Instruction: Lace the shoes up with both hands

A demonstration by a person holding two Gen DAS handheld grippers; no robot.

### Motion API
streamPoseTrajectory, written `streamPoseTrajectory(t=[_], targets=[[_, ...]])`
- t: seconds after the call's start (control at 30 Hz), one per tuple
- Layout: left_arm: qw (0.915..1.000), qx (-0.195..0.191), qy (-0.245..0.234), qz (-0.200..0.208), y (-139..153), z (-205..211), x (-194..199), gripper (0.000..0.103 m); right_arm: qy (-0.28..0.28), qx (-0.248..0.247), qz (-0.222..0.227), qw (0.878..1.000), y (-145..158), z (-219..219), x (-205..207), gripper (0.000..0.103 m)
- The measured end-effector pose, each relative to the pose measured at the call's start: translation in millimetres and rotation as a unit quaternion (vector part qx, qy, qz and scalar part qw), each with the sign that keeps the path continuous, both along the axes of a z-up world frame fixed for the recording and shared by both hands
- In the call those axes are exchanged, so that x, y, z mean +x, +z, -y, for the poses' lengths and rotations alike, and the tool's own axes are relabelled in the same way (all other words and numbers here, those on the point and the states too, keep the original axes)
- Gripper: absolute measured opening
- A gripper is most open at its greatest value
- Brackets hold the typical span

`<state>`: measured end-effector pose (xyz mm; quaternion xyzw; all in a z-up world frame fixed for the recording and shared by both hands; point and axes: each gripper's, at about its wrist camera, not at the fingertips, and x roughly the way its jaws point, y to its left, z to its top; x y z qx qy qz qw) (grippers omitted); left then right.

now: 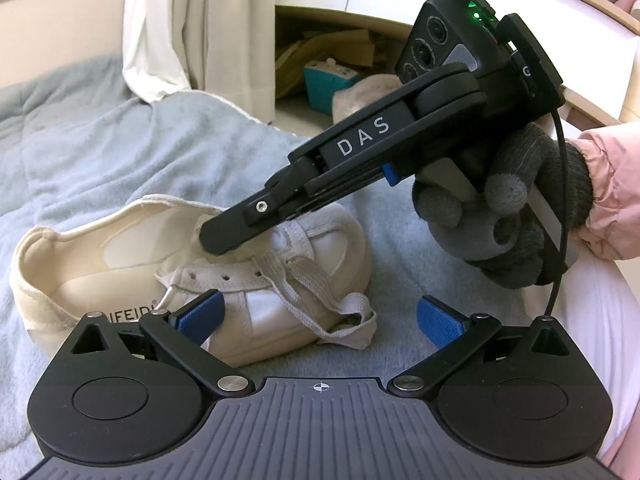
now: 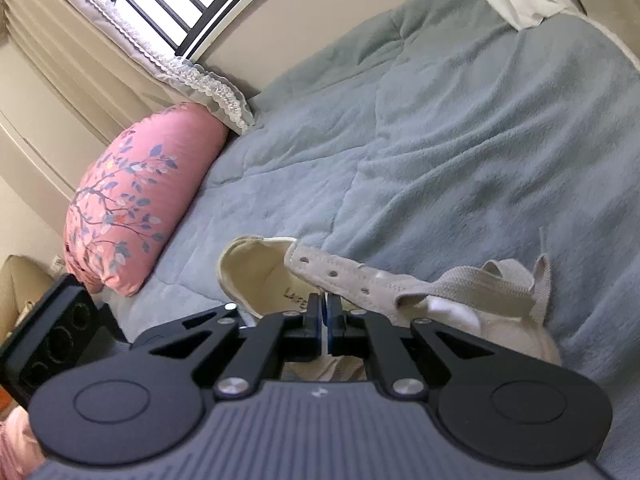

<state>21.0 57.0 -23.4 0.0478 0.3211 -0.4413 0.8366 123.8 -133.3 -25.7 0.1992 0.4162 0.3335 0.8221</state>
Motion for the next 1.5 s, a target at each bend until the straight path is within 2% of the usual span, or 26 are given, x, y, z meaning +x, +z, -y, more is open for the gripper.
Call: streamPoseTrajectory(t=[0.27, 0.33, 0.4, 0.43, 0.47, 0.63, 0.67, 0.73, 0.77, 0.8, 0.83, 0.9, 1.0, 1.07, 1.13, 1.2, 1.3, 1.33, 1.37, 1.47, 1.5], targets=[[0.9999, -0.001, -0.017, 0.001, 0.5, -14.7, 4.3, 0.103, 0.001, 0.018, -0.008, 1.0, -2.9, -6.4, 1.1, 0.003], [0.9999, -0.001, -0.017, 0.001, 0.2, -14.8, 4.6, 0.103, 0.021, 0.042, -0.017, 0.999, -3.2, -13.7, -0.2, 0.004], [0.9998, -0.002, -0.018, 0.002, 0.0, -14.0, 5.3, 0.103, 0.049, 0.075, -0.029, 0.996, -3.5, -24.1, -1.9, 0.0], [0.9999, -0.002, -0.016, 0.002, -0.5, -13.1, 5.9, 0.103, 0.062, 0.078, -0.022, 0.995, -0.3, -31.8, -4.3, 0.0], [0.9999, -0.001, -0.015, 0.002, -0.7, -13.2, 6.0, 0.103, 0.067, 0.056, 0.009, 0.996, 8.8, -41.7, -8.2, 0.0], [0.9996, -0.021, -0.015, -0.008, 0.5, -21.8, 7.5, 0.103, 0.049, 0.04, 0.045, 0.997, 24.3, -41.8, -2.7, 0.0], [0.9997, -0.016, -0.018, -0.002, 1.0, -21.2, 5.7, 0.103, 0.042, 0.027, 0.059, 0.997, 29.2, -38.0, -2.9, 0.005], [0.9997, -0.004, -0.022, 0.011, 2.5, -19.1, 2.0, 0.103, 0.017, -0.054, 0.131, 0.99, 46.7, -21.1, -14.2, 0.012], [0.9996, 0.0, -0.023, 0.015, 3.0, -18.4, 0.7, 0.103, 0.014, -0.104, 0.17, 0.98, 54.8, -19.2, -23.3, 0.02], [0.9995, 0.003, -0.025, 0.018, 3.1, -18.2, 0.0, 0.103, 0.022, -0.155, 0.206, 0.966, 61.0, -21.2, -33.6, 0.024], [0.9995, 0.006, -0.026, 0.019, 3.2, -18.4, -0.8, 0.103, 0.034, -0.2, 0.237, 0.95, 64.4, -24.2, -42.3, 0.024], [0.9995, 0.006, -0.025, 0.019, 4.1, -20.0, -2.3, 0.103, 0.084, -0.259, 0.27, 0.923, 57.5, -35.4, -52.2, 0.02], [0.9995, 0.008, -0.024, 0.019, 4.9, -21.7, -3.7, 0.103, 0.157, -0.345, 0.317, 0.87, 47.1, -52.2, -67.0, 0.016], [0.9993, 0.014, -0.025, 0.024, 4.1, -21.2, -6.1, 0.103, 0.204, -0.398, 0.345, 0.825, 40.2, -63.4, -76.9, 0.017], [0.9992, 0.016, -0.026, 0.026, 3.4, -21.4, -6.9, 0.103, 0.249, -0.449, 0.37, 0.774, 33.2, -74.7, -86.7, 0.018], [0.9993, 0.014, -0.026, 0.024, 3.5, -22.8, -6.8, 0.103, 0.293, -0.496, 0.392, 0.717, 26.3, -85.9, -96.6, 0.018], [0.9993, 0.013, -0.027, 0.023, 4.4, -22.0, -6.9, 0.103, 0.353, -0.557, 0.418, 0.625, 15.0, -102.9, -111.0, 0.018], [0.9992, 0.015, -0.027, 0.025, 4.8, -20.4, -7.3, 0.103, 0.37, -0.569, 0.42, 0.601, 8.4, -109.3, -114.5, 0.018], [0.9991, 0.018, -0.028, 0.027, 5.2, -18.8, -7.8, 0.103, 0.387, -0.58, 0.421, 0.581, 2.9, -113.6, -116.9, 0.018], [0.9989, 0.021, -0.03, 0.029, 5.4, -17.9, -8.8, 0.103, 0.429, -0.592, 0.41, 0.545, -4.1, -115.5, -116.6, 0.018], [0.9989, 0.02, -0.03, 0.028, 5.6, -18.0, -9.2, 0.103, 0.44, -0.598, 0.413, 0.528, -7.7, -116.6, -117.7, 0.018]])
